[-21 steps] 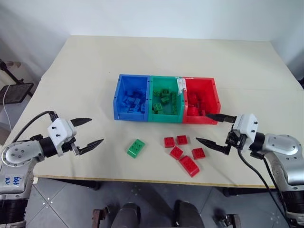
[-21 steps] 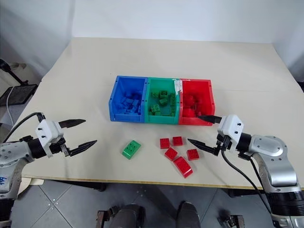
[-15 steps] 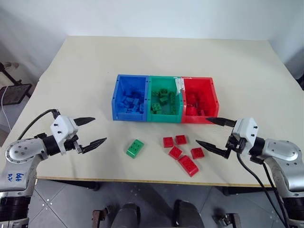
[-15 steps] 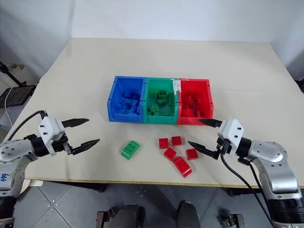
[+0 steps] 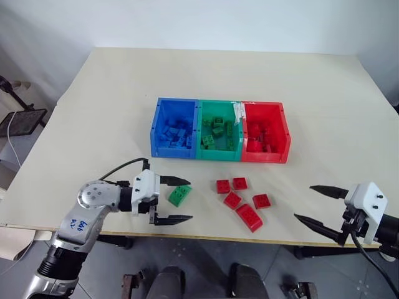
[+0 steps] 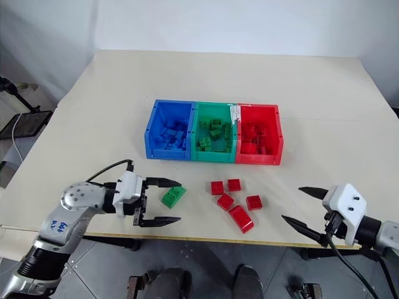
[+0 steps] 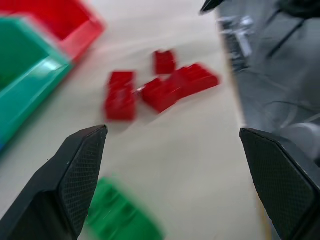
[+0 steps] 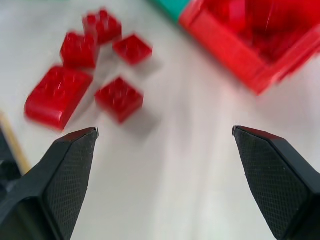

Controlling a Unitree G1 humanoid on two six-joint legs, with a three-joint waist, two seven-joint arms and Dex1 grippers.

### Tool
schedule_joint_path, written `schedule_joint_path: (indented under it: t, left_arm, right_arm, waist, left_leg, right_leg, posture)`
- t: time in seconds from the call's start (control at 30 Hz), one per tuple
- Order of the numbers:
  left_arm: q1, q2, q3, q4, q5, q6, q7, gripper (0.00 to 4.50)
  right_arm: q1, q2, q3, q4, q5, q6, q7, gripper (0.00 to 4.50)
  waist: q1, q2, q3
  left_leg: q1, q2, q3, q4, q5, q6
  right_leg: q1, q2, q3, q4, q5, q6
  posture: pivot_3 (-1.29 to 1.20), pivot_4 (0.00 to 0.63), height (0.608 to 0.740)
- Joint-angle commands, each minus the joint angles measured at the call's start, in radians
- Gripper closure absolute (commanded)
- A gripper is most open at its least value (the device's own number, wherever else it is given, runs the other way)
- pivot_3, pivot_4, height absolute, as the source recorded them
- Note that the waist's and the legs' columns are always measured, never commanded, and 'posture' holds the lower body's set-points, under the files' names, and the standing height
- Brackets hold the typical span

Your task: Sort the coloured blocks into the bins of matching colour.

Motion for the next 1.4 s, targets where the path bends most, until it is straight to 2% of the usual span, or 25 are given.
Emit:
schedule_joint_path:
  t: [0.03, 0.17, 0.37, 0.5, 0.6, 0.83, 0.93, 1.03, 1.2, 1.33, 1.4]
  left_arm:
    - [-0.020, 0.005, 0.017, 0.018, -0.008, -0.034, -0.025, 0.02]
    - [-0.005, 0.035, 0.043, 0.031, -0.005, -0.044, -0.036, 0.02]
    - [0.046, 0.081, 0.091, 0.001, -0.022, -0.042, -0.041, 0.02]
    - [0.064, 0.097, 0.107, -0.013, -0.028, -0.039, -0.040, 0.02]
    - [0.071, 0.100, 0.117, -0.018, -0.023, -0.042, -0.029, 0.00]
    - [0.077, 0.091, 0.125, -0.018, -0.020, -0.048, -0.014, 0.00]
    - [0.078, 0.079, 0.132, -0.016, -0.030, -0.046, 0.001, 0.00]
    - [0.072, 0.052, 0.160, -0.017, -0.061, -0.025, 0.039, 0.00]
    - [0.072, 0.006, 0.261, -0.032, -0.129, 0.044, 0.163, 0.00]
    - [0.109, 0.017, 0.330, -0.030, -0.111, 0.055, 0.230, 0.00]
    - [0.131, 0.024, 0.346, -0.034, -0.104, 0.052, 0.238, 0.00]
  right_arm:
    - [0.025, -0.002, 0.021, -0.120, 0.066, 0.088, -0.013, 0.00]
    - [-0.033, 0.005, 0.177, -0.182, 0.034, 0.172, -0.096, 0.00]
    - [-0.179, 0.073, 0.407, -0.125, -0.059, 0.223, -0.220, 0.00]
    - [-0.235, 0.108, 0.497, -0.093, -0.096, 0.249, -0.258, 0.00]
    - [-0.292, 0.151, 0.549, -0.061, -0.114, 0.266, -0.291, 0.56]
    - [-0.320, 0.129, 0.533, -0.041, -0.112, 0.241, -0.248, 2.94]
    - [-0.336, 0.120, 0.509, -0.032, -0.084, 0.209, -0.197, 3.01]
    - [-0.367, 0.136, 0.459, -0.048, 0.014, 0.220, -0.149, 3.01]
    - [-0.571, 0.222, 0.307, -0.015, 0.314, 0.375, -0.246, 3.01]
    - [-0.875, 0.246, 0.320, 0.283, 0.137, 0.319, -0.395, 3.01]
    - [-0.966, 0.246, 0.365, 0.419, 0.045, 0.258, -0.411, 3.01]
  waist:
    - [-0.001, 0.000, 0.000]
    - [-0.002, 0.000, 0.000]
    - [-0.002, 0.000, 0.000]
    - [0.000, 0.000, 0.000]
    - [-0.003, -0.002, 0.000]
    - [-0.004, -0.002, 0.000]
    - [-0.003, -0.002, 0.000]
    - [-0.003, -0.002, 0.000]
    - [-0.009, -0.002, 0.000]
    - [-0.023, -0.002, 0.000]
    - [-0.023, -0.002, 0.000]
  left_leg:
    - [0.000, 0.000, 0.000, 0.000, 0.000, 0.000]
    - [0.000, 0.000, 0.000, 0.000, 0.000, 0.000]
    - [0.000, 0.000, 0.000, 0.000, 0.000, 0.000]
    - [-0.001, 0.000, -0.001, 0.001, 0.000, 0.000]
    - [-0.001, 0.000, -0.001, 0.000, 0.000, 0.000]
    - [0.000, 0.001, -0.001, 0.000, 0.000, 0.000]
    - [0.000, 0.001, -0.001, 0.000, 0.000, 0.000]
    - [0.000, 0.001, -0.001, 0.000, 0.000, 0.000]
    - [0.000, 0.001, -0.001, 0.000, 0.000, 0.000]
    - [0.000, 0.002, -0.001, 0.001, -0.001, -0.001]
    - [0.000, 0.002, -0.001, 0.000, -0.001, -0.001]
  right_leg:
    - [0.000, 0.000, 0.000, 0.000, 0.000, 0.000]
    - [0.000, 0.000, 0.001, -0.001, 0.000, 0.000]
    - [0.000, 0.000, 0.000, -0.001, 0.000, 0.000]
    - [0.000, 0.000, 0.000, -0.001, 0.000, 0.000]
    - [0.000, 0.000, 0.000, -0.001, 0.000, 0.000]
    - [0.000, 0.001, 0.000, 0.000, 0.000, 0.000]
    - [0.000, 0.001, 0.000, 0.000, 0.000, 0.000]
    - [0.000, 0.001, 0.000, 0.000, 0.000, 0.000]
    - [0.000, 0.001, 0.000, 0.000, 0.000, -0.001]
    - [-0.001, 0.002, 0.000, 0.000, 0.000, -0.001]
    - [-0.001, 0.002, 0.000, 0.001, 0.000, -0.001]
  posture:
    - [0.00, 0.150, 0.740]
    - [0.00, 0.150, 0.740]
    - [0.00, 0.150, 0.740]
    - [0.00, 0.150, 0.740]
    - [0.00, 0.150, 0.740]
    - [0.00, 0.150, 0.740]
    - [0.00, 0.150, 0.740]
    - [0.00, 0.150, 0.740]
    - [0.00, 0.150, 0.740]
    - [0.00, 0.150, 0.740]
    - [0.00, 0.150, 0.740]
